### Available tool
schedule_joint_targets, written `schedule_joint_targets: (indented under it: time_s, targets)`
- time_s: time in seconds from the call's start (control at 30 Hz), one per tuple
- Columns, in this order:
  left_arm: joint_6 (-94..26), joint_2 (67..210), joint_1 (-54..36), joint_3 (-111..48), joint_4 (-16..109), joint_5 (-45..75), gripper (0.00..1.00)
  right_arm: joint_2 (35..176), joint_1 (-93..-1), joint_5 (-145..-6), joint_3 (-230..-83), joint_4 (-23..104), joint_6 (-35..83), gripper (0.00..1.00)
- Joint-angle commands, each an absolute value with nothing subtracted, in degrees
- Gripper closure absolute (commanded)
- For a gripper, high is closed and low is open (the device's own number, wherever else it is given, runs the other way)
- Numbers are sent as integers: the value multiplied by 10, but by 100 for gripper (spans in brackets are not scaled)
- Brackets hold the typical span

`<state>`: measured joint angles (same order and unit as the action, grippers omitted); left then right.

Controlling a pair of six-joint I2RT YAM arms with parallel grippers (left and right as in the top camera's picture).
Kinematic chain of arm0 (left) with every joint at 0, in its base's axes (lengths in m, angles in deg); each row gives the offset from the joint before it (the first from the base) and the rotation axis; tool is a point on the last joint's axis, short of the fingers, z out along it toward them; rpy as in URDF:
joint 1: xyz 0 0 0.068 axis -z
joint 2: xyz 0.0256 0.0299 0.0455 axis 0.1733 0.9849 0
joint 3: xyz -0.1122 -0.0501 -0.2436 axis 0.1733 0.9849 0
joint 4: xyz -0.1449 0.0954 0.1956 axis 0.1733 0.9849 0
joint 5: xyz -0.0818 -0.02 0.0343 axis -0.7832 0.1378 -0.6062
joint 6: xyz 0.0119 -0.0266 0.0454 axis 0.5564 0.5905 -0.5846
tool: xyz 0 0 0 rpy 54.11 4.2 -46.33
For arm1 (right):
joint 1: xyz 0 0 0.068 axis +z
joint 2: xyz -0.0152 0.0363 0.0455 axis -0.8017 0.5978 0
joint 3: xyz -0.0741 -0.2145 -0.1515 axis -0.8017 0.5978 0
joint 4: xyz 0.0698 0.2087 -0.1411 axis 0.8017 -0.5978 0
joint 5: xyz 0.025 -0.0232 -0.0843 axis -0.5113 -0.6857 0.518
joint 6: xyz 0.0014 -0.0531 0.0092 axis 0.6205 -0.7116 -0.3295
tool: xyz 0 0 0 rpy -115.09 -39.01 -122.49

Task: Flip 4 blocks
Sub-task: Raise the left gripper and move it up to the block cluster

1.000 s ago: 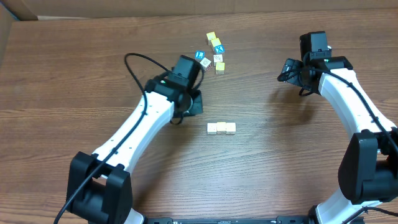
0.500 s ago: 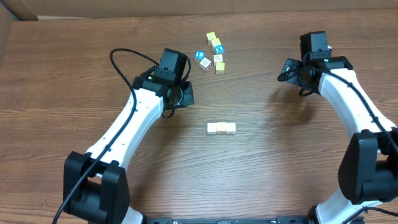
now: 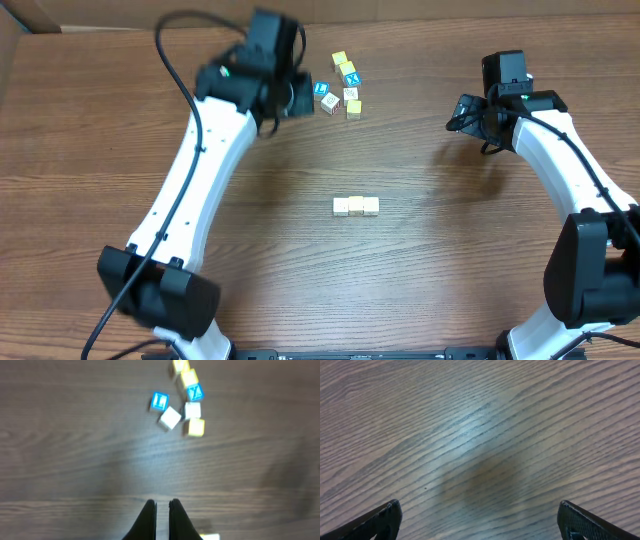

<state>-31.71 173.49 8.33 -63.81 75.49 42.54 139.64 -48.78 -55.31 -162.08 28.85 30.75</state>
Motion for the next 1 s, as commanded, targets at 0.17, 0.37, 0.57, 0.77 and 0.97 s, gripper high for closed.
schedule_joint_targets:
  time_s: [0.17, 0.37, 0.57, 0.77, 0.97]
  targets:
    - [-343, 1887, 71, -895, 876, 433, 96, 1380, -489, -548, -1633, 292, 306, 0]
    - [-343, 1945, 72, -896, 840, 438, 96, 1380, -489, -548, -1633, 292, 306, 0]
    - [-343, 1992, 72, -896, 787, 438, 86, 1380, -489, -548, -1633, 292, 306, 0]
    - [-343, 2019, 72, -896, 752, 442, 59, 1380, -489, -548, -1633, 292, 306, 0]
    - [-343, 2038, 72, -896, 742, 456, 37, 1380, -489, -548, -1633, 292, 306, 0]
